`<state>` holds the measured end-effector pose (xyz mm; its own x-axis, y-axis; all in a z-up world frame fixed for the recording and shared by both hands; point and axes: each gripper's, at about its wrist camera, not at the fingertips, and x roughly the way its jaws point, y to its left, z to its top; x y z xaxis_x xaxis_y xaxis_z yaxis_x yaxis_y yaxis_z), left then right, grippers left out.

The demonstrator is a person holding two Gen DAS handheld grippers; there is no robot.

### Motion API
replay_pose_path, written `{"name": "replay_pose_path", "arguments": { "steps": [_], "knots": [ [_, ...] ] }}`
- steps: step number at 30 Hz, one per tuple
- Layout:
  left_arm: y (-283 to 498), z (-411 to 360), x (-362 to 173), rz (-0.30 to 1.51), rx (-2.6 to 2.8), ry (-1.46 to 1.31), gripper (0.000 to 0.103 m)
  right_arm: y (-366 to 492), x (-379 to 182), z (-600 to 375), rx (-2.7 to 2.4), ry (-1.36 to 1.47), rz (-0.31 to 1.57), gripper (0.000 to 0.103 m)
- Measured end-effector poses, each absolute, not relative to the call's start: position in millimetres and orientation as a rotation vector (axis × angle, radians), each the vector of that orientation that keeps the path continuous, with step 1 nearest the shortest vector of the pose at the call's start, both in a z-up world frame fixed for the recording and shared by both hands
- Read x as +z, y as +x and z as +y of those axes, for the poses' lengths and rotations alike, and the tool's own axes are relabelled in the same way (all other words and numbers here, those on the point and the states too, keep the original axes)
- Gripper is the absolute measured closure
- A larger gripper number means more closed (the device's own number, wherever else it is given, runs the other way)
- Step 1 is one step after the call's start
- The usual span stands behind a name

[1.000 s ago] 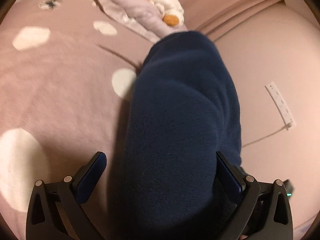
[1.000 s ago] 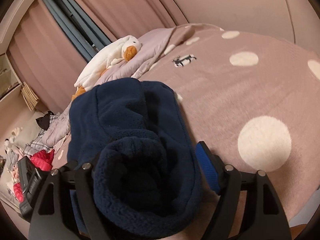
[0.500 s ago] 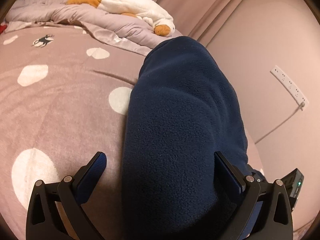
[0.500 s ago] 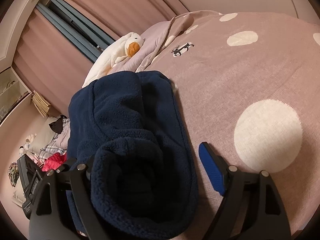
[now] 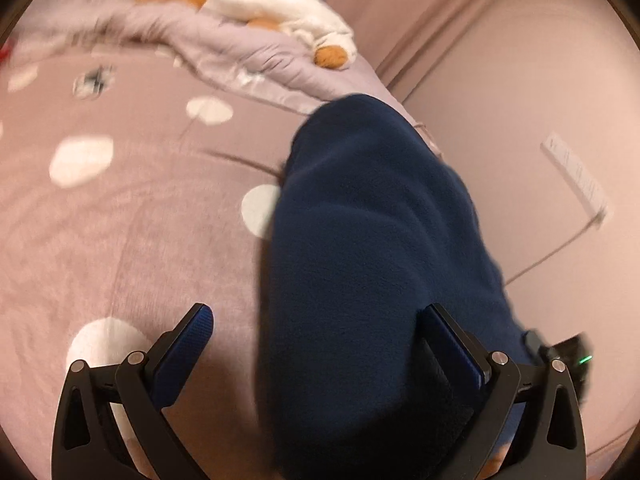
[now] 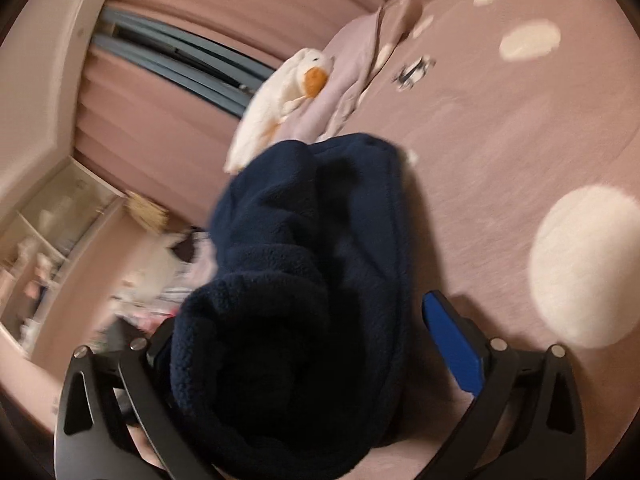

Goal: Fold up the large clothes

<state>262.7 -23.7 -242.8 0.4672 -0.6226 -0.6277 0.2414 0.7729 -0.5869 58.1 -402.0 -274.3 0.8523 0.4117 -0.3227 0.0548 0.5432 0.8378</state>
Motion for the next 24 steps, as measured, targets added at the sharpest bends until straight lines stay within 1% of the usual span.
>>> {"name": "replay_pose_path", "arguments": {
  "steps": [3, 6, 8, 10, 13, 17, 21, 24],
  "knots": [
    [280.0, -9.2, -258.9, 1.017, -0.612, -0.573, 0.000, 66.8, -279.3, -402.9, 0.291, 1.044, 0.567, 0.000],
    [293.9, -15.5, -282.8, 1.151, -0.730, -0.644, 0.000, 81.2, -281.1, -396.2, 0.387, 1.061, 0.578, 0.000],
    [299.9, -20.6, -294.5, 1.190, -0.829, -0.747, 0.000, 95.3, -287.2, -390.4, 0.456, 1.075, 0.625, 0.000],
    [302.4, -38.3, -298.5, 1.225, -0.883, -0.683, 0.000, 106.9, -290.9, -385.2, 0.498, 1.077, 0.687, 0.000],
    [297.0, -63.1, -292.0, 1.175, -0.941, -0.565, 0.000, 120.7, -291.0, -380.3, 0.542, 1.083, 0.784, 0.000],
    [302.9, -69.3, -299.4, 1.185, -0.987, -0.601, 0.000, 136.7, -291.9, -373.6, 0.600, 1.071, 0.875, 0.000],
    [297.0, -74.2, -295.4, 1.157, -0.952, -0.579, 0.000, 129.8, -280.3, -350.0, 0.608, 0.933, 0.825, 0.002],
    [291.9, -76.7, -291.3, 1.145, -0.946, -0.593, 0.000, 124.0, -274.9, -345.0, 0.605, 0.939, 0.762, 0.012]
  ]
}}
